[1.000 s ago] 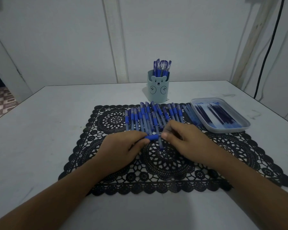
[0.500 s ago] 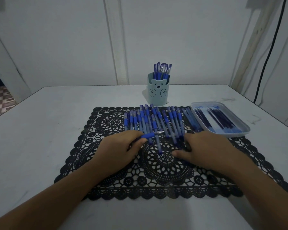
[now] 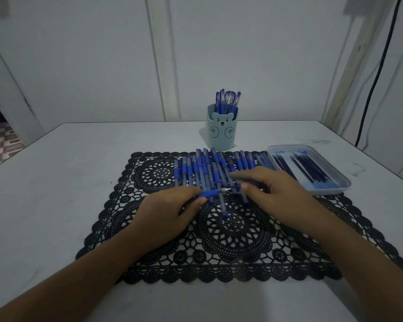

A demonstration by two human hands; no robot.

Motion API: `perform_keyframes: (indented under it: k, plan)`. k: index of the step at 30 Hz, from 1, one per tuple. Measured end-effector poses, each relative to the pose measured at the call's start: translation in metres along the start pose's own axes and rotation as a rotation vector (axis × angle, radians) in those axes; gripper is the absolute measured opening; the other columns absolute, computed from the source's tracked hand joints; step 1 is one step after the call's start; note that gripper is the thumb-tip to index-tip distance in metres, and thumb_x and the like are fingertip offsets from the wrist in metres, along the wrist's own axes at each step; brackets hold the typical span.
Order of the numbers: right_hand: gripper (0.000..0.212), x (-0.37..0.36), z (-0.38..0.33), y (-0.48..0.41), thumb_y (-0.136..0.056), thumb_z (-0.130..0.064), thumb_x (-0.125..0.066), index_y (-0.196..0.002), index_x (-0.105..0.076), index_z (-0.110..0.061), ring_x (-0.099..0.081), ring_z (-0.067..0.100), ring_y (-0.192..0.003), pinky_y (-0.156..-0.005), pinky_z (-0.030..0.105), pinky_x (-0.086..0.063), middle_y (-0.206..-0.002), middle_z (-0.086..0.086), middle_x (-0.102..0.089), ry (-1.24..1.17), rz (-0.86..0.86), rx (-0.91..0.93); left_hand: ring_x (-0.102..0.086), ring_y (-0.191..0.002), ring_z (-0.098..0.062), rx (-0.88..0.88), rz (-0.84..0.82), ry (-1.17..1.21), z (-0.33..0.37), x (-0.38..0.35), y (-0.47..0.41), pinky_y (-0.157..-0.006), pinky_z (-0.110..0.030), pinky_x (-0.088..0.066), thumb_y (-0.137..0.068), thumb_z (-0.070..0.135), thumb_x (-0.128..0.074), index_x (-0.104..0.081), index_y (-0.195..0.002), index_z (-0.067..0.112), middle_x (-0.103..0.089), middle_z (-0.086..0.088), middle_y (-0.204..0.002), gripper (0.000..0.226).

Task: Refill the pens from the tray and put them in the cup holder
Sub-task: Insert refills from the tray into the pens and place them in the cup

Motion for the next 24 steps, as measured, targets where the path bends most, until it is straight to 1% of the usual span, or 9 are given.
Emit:
perform_keyframes:
  k: [2, 5, 8, 10, 12, 13, 16, 19, 24]
  plan:
    - [0.032, -0.0025, -0.0007, 0.0012, -0.093, -0.016, -0.048, -0.12, -0.057, -0.031, -0.046, -0.015, -0.08, -0.07, -0.005, -0.032, -0.093, -0.022, -0.052, 0.003, -0.011, 0.009, -0.058, -0.062, -0.002, -0.01, -0.001, -0.009, 0.0005, 0.0, 0.0002, -0.053, -0.019, -0.05, -0.091, 0.042, -0.039, -0.067, -0.101, 0.018, -0.068, 0.01, -0.079, 0.038]
    - [0.029, -0.0018, 0.0005, 0.0009, -0.091, -0.014, -0.049, -0.11, -0.063, -0.031, -0.049, -0.014, -0.08, -0.069, -0.003, -0.034, -0.093, -0.021, -0.054, -0.005, -0.001, -0.003, -0.059, -0.063, -0.002, -0.025, 0.0, -0.034, 0.0023, 0.0005, 0.0002, -0.053, -0.021, -0.051, -0.091, 0.041, -0.04, -0.067, -0.101, 0.018, -0.068, 0.011, -0.079, 0.037]
    - [0.029, 0.003, 0.0014, 0.0002, -0.089, -0.013, -0.05, -0.093, -0.062, -0.039, -0.049, -0.015, -0.073, -0.064, 0.004, -0.037, -0.084, -0.02, -0.055, -0.023, 0.008, -0.014, -0.049, -0.058, 0.003, -0.014, 0.009, -0.021, 0.0019, 0.0018, -0.0001, -0.052, -0.005, -0.039, -0.091, 0.04, -0.039, -0.067, -0.098, 0.02, -0.059, 0.019, -0.072, 0.035]
    - [0.031, 0.0015, 0.0, 0.0012, -0.088, -0.013, -0.05, -0.093, -0.06, -0.041, -0.05, -0.011, -0.071, -0.063, 0.005, -0.038, -0.082, -0.019, -0.056, -0.033, -0.03, 0.0, -0.045, -0.058, 0.003, -0.002, 0.019, -0.012, 0.0012, 0.002, -0.0003, -0.052, -0.002, -0.035, -0.091, 0.041, -0.04, -0.066, -0.098, 0.02, -0.052, 0.022, -0.071, 0.035]
    - [0.03, -0.0027, -0.0017, 0.0029, -0.089, -0.013, -0.052, -0.097, -0.055, -0.041, -0.05, -0.008, -0.068, -0.062, 0.007, -0.041, -0.077, -0.016, -0.055, -0.078, -0.054, 0.015, -0.048, -0.056, 0.002, -0.016, 0.017, -0.03, 0.0015, 0.0012, -0.0001, -0.051, -0.007, -0.04, -0.091, 0.041, -0.039, -0.066, -0.097, 0.02, -0.058, 0.019, -0.07, 0.035]
    - [0.028, -0.0045, -0.002, 0.0033, -0.088, -0.014, -0.054, -0.097, -0.053, -0.041, -0.05, -0.007, -0.067, -0.063, 0.009, -0.042, -0.076, -0.015, -0.054, -0.097, -0.047, 0.022, -0.051, -0.056, 0.002, -0.028, 0.016, -0.042, 0.0019, 0.0007, 0.0003, -0.05, -0.014, -0.045, -0.091, 0.04, -0.039, -0.066, -0.097, 0.02, -0.062, 0.015, -0.071, 0.034]
    - [0.023, -0.0062, 0.0, 0.0024, -0.087, -0.02, -0.058, -0.09, -0.053, -0.041, -0.054, -0.005, -0.072, -0.067, 0.007, -0.043, -0.082, -0.02, -0.059, -0.088, -0.024, 0.014, -0.058, -0.061, -0.004, -0.036, 0.009, -0.037, 0.0014, 0.0, 0.0008, -0.05, -0.025, -0.051, -0.091, 0.04, -0.04, -0.066, -0.098, 0.02, -0.067, 0.01, -0.076, 0.034]
    - [0.022, -0.0053, 0.0005, 0.0015, -0.087, -0.02, -0.059, -0.085, -0.056, -0.042, -0.055, -0.003, -0.075, -0.068, 0.006, -0.043, -0.088, -0.017, -0.062, -0.086, -0.01, 0.004, -0.06, -0.063, -0.004, -0.035, -0.001, -0.025, 0.0005, -0.0009, 0.0004, -0.052, -0.026, -0.052, -0.091, 0.04, -0.04, -0.066, -0.1, 0.019, -0.068, 0.009, -0.079, 0.035]
    - [0.022, -0.0003, 0.0022, 0.0009, -0.086, -0.014, -0.059, -0.08, -0.059, -0.036, -0.051, -0.007, -0.063, -0.06, 0.005, -0.041, -0.074, -0.017, -0.059, -0.145, 0.079, -0.014, -0.054, -0.06, 0.001, -0.021, 0.014, -0.019, 0.0, -0.0001, 0.0004, -0.052, -0.021, -0.047, -0.092, 0.042, -0.038, -0.066, -0.098, 0.021, -0.064, 0.013, -0.074, 0.035]
Point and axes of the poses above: each hand's wrist, its own y-axis away from the middle knuckle, its own x-axis out of the back of the hand, z = x × y, the point moved 3 cm from there along -y, towards the middle knuckle
